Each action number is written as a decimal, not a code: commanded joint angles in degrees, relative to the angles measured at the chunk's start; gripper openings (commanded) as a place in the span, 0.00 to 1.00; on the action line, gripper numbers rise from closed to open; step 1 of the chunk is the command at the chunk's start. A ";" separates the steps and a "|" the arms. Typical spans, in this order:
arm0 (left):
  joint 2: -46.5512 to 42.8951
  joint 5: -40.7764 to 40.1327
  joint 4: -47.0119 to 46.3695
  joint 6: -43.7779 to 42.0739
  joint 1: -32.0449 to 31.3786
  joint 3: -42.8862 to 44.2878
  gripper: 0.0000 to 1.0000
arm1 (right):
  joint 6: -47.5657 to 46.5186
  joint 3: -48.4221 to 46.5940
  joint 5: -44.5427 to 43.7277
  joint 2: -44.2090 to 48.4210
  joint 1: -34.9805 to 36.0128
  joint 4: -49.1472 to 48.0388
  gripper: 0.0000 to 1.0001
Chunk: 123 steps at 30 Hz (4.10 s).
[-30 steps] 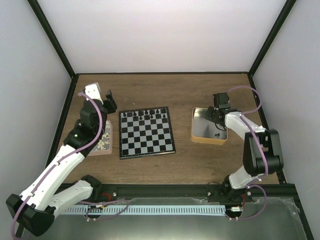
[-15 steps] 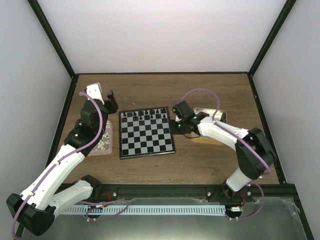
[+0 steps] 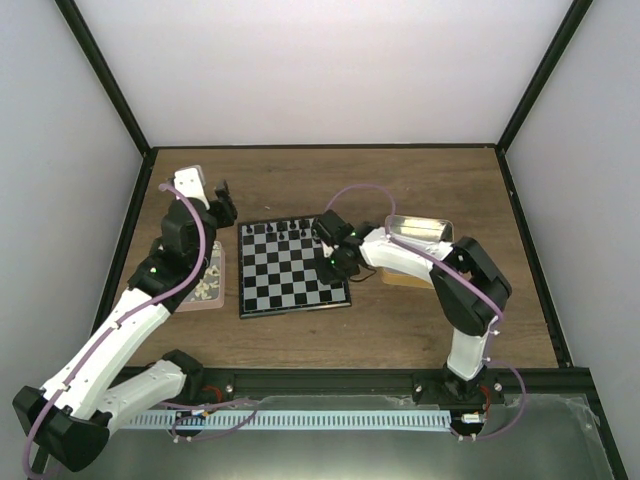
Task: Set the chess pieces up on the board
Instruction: Place the chess piece on the chessboard, then pick up the chess piece from the chessboard.
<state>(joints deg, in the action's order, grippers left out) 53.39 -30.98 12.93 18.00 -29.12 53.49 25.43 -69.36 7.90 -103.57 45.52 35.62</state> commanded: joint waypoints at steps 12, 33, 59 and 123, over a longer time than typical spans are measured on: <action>0.80 0.08 -0.45 -0.33 0.30 0.12 0.65 | -2.78 -6.20 -0.96 -2.53 0.35 3.21 0.22; 0.76 0.13 -0.27 -0.25 0.38 0.03 0.66 | -4.13 -5.95 -1.48 -4.42 4.87 0.66 0.38; 0.18 0.41 -0.19 0.02 0.36 -0.06 0.65 | 16.57 -8.19 -17.44 -4.29 12.07 4.52 0.46; 1.38 12.14 2.34 4.95 0.38 0.24 0.73 | 1.89 11.91 -23.62 13.33 13.19 -25.55 0.14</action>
<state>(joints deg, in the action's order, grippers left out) 54.24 -25.45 13.58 20.36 -29.10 53.49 38.11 -62.11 -13.50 -98.70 59.64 27.66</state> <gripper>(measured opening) 0.703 0.150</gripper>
